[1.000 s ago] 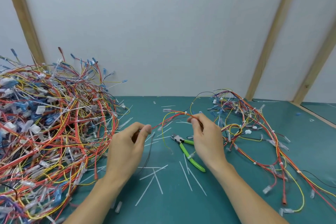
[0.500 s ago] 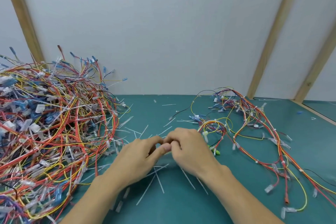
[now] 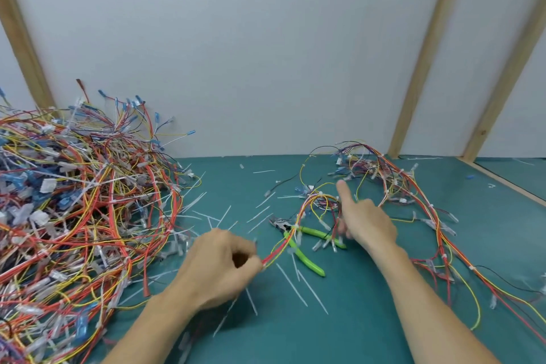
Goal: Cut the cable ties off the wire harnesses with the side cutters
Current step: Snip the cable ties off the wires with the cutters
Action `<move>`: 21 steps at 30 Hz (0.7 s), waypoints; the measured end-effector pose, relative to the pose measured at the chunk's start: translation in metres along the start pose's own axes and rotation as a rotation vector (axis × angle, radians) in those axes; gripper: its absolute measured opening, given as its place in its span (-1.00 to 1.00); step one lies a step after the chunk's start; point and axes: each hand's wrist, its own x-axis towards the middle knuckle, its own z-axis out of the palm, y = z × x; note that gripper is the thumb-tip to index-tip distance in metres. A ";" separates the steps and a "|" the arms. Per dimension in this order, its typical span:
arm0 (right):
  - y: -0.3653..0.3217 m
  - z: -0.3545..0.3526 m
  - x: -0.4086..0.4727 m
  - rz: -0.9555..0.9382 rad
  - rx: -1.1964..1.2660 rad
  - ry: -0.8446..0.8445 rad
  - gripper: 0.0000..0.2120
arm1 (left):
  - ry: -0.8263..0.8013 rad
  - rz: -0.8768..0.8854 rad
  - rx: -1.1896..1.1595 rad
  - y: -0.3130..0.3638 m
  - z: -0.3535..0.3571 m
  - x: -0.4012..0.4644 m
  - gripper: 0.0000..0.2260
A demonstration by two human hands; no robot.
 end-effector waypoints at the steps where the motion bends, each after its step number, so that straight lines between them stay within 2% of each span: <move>1: -0.002 -0.001 0.000 0.014 0.117 -0.056 0.04 | -0.058 0.035 0.008 0.004 0.000 -0.001 -0.73; 3: -0.007 -0.004 -0.001 0.055 0.309 -0.142 0.05 | -0.112 0.101 -0.034 0.009 0.000 -0.002 -0.77; 5: -0.008 -0.003 -0.002 0.074 0.393 -0.198 0.03 | -0.125 0.207 -0.014 0.014 -0.001 -0.001 -0.80; 10: -0.013 0.007 -0.008 0.099 0.586 -0.242 -0.23 | -0.123 0.374 0.100 0.029 0.003 -0.001 -0.82; 13: -0.018 0.007 -0.011 0.118 0.696 -0.355 -0.13 | -0.112 0.391 0.044 0.039 0.009 -0.002 -0.81; 14: -0.020 0.006 -0.014 0.100 0.716 -0.385 -0.16 | -0.110 0.405 0.041 0.040 0.012 -0.002 -0.80; 17: -0.028 0.013 -0.024 -0.056 0.806 -0.374 -0.54 | -0.111 0.437 0.049 0.041 0.023 -0.002 -0.69; 18: -0.032 0.016 -0.028 -0.104 0.875 -0.360 -0.67 | -0.081 0.413 0.013 0.041 0.026 -0.002 -0.71; 20: -0.036 0.018 -0.032 -0.184 1.005 -0.294 -0.90 | 0.038 0.289 -0.145 0.041 0.028 -0.002 -0.81; 21: -0.037 0.018 -0.032 -0.242 1.012 -0.229 -0.91 | 0.135 0.207 -0.242 0.040 0.026 0.000 -0.83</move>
